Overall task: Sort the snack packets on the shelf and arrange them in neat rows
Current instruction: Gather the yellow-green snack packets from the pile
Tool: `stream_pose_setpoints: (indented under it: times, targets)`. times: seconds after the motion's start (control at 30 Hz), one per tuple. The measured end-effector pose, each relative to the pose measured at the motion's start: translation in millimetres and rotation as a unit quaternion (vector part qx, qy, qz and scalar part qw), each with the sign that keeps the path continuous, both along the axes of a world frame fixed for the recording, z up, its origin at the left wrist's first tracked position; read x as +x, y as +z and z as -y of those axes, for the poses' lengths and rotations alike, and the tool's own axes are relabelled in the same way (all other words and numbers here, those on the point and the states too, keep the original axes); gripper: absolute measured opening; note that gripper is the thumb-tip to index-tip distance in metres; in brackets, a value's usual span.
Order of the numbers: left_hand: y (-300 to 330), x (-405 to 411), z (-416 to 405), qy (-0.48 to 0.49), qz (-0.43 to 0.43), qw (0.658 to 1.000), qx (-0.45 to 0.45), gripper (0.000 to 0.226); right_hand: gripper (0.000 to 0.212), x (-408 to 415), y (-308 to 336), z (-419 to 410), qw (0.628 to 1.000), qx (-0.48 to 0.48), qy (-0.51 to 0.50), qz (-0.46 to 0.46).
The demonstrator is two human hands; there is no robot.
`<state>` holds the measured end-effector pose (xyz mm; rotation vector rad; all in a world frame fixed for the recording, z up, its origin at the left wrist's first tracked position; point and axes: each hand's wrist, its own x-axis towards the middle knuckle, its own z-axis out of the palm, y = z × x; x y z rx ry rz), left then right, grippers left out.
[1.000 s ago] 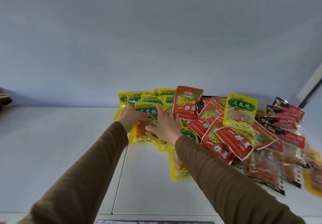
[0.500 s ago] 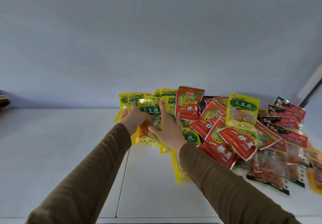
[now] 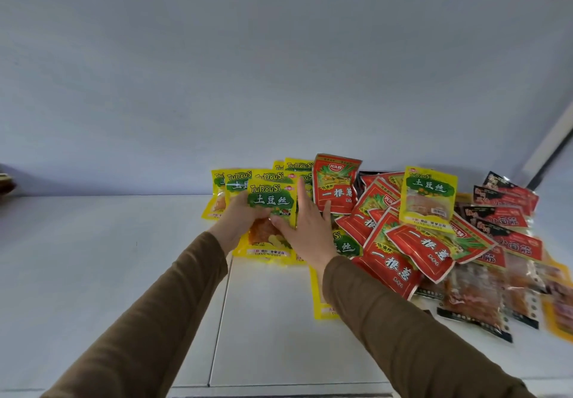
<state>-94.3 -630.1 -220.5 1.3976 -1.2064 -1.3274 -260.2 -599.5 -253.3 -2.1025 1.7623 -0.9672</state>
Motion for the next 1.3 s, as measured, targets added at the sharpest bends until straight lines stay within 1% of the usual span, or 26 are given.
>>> stream_pose_setpoints:
  times: [0.07, 0.13, 0.2, 0.27, 0.3, 0.33, 0.37, 0.43, 0.5, 0.6, 0.67, 0.73, 0.8, 0.83, 0.87, 0.9, 1.0, 1.03, 1.1, 1.13, 1.17, 1.23, 1.3]
  targets:
    - [-2, 4, -7, 0.026, -0.023, 0.999, -0.029, 0.036, 0.093, -5, 0, 0, 1.0, 0.009, -0.001, -0.001]
    - [-1, 15, -13, 0.054, -0.08, 0.994, -0.043, 0.034, 0.085, -11, 5, -1, 0.999, 0.029, 0.004, 0.028]
    - [4, 30, -19, 0.055, -0.174, 0.982, -0.04, 0.037, 0.076, -13, 14, -3, 0.996, 0.037, 0.003, 0.083]
    - [10, 46, -24, 0.046, -0.255, 0.965, -0.032, 0.041, 0.068, -9, 27, -8, 0.992, 0.008, -0.001, 0.123]
    - [12, 52, -27, 0.032, -0.285, 0.958, -0.032, 0.041, 0.065, -4, 35, -10, 0.988, 0.003, 0.013, 0.155]
    - [14, 56, -29, 0.016, -0.305, 0.952, -0.032, 0.04, 0.064, 1, 45, -12, 0.979, 0.025, 0.041, 0.201]
    - [17, 58, -31, 0.005, -0.319, 0.947, -0.031, 0.039, 0.065, 7, 55, -15, 0.963, 0.071, 0.076, 0.251]
    - [23, 58, -35, 0.0, -0.331, 0.943, -0.037, 0.036, 0.072, 21, 73, -18, 0.917, 0.188, 0.128, 0.328]
    - [27, 52, -39, 0.029, -0.334, 0.941, -0.053, 0.034, 0.076, 34, 80, -20, 0.888, 0.258, 0.151, 0.35]
    - [27, 43, -42, 0.119, -0.334, 0.933, -0.057, 0.033, 0.067, 51, 73, -19, 0.873, 0.275, 0.167, 0.368]
    - [26, 44, -46, 0.135, -0.346, 0.928, -0.038, 0.033, 0.064, 59, 63, -16, 0.877, 0.257, 0.161, 0.373]
    - [24, 55, -53, 0.085, -0.332, 0.939, -0.003, 0.043, 0.064, 63, 58, -14, 0.876, 0.247, 0.154, 0.384]
    - [18, 69, -61, -0.005, -0.277, 0.961, 0.028, 0.052, 0.059, 69, 54, -15, 0.879, 0.241, 0.143, 0.385]
    - [13, 75, -64, -0.039, -0.251, 0.967, 0.034, 0.053, 0.058, 73, 51, -16, 0.881, 0.235, 0.134, 0.388]
    - [8, 79, -67, -0.05, -0.236, 0.97, 0.035, 0.052, 0.058, 78, 47, -17, 0.886, 0.228, 0.127, 0.383]
    - [3, 82, -69, -0.041, -0.234, 0.971, 0.032, 0.049, 0.058, 84, 44, -19, 0.892, 0.225, 0.131, 0.37]
    - [-5, 91, -71, 0.042, -0.263, 0.963, 0.032, 0.046, 0.06, 95, 46, -18, 0.901, 0.262, 0.158, 0.308]
    - [-6, 96, -72, 0.069, -0.264, 0.962, 0.032, 0.045, 0.058, 95, 48, -14, 0.912, 0.251, 0.155, 0.287]
    - [-9, 107, -71, 0.117, -0.258, 0.959, 0.022, 0.044, 0.052, 92, 52, 4, 0.949, 0.19, 0.099, 0.231]
    - [-11, 113, -70, 0.137, -0.259, 0.956, 0.014, 0.044, 0.05, 88, 52, 16, 0.968, 0.163, 0.054, 0.185]
    - [-11, 118, -69, 0.151, -0.265, 0.953, 0.005, 0.045, 0.049, 84, 52, 28, 0.978, 0.15, 0.015, 0.144]
    - [-10, 125, -68, 0.167, -0.283, 0.944, -0.011, 0.046, 0.057, 82, 47, 50, 0.986, 0.151, -0.03, 0.064]
    - [-9, 129, -67, 0.179, -0.294, 0.938, -0.02, 0.044, 0.064, 90, 40, 63, 0.985, 0.163, -0.048, -0.039]
